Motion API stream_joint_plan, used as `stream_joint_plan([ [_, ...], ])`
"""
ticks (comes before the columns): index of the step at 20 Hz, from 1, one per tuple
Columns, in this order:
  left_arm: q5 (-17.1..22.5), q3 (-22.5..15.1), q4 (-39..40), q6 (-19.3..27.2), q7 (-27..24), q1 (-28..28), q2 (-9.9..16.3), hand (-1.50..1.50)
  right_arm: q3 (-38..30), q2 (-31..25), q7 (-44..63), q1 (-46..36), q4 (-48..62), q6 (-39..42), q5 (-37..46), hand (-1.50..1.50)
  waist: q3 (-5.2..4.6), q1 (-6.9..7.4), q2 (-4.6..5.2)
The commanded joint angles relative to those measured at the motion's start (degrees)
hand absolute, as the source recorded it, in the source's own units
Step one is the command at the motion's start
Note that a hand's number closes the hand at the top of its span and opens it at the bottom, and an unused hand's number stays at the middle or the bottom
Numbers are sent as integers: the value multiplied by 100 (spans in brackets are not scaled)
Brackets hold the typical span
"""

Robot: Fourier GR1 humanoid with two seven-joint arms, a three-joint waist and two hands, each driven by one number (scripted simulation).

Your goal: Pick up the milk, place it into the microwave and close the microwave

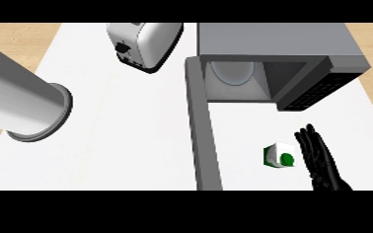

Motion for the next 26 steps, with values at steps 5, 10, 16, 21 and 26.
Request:
stream_joint_plan([
  [5,918,671,-176,-259,319,-50,269,-150,-857,-8,-807,-379,1489,-7,-351,-150,1,-11,4],
  [10,629,527,-334,-392,189,105,-171,-150,-1147,-96,-997,-709,2098,-16,-279,-150,-1,-6,4],
  [16,704,678,163,-750,-213,122,-144,-150,-1653,-309,-2208,-1182,3962,361,-457,-150,3,10,10],
  [21,654,648,-124,-462,366,-242,-79,-150,-1486,-111,-2678,-1382,4631,264,-138,-150,3,-14,14],
  [26,749,763,-306,-778,102,205,-395,-150,-1533,-112,-2932,-1369,4739,227,-65,-150,-1,-6,4],
])
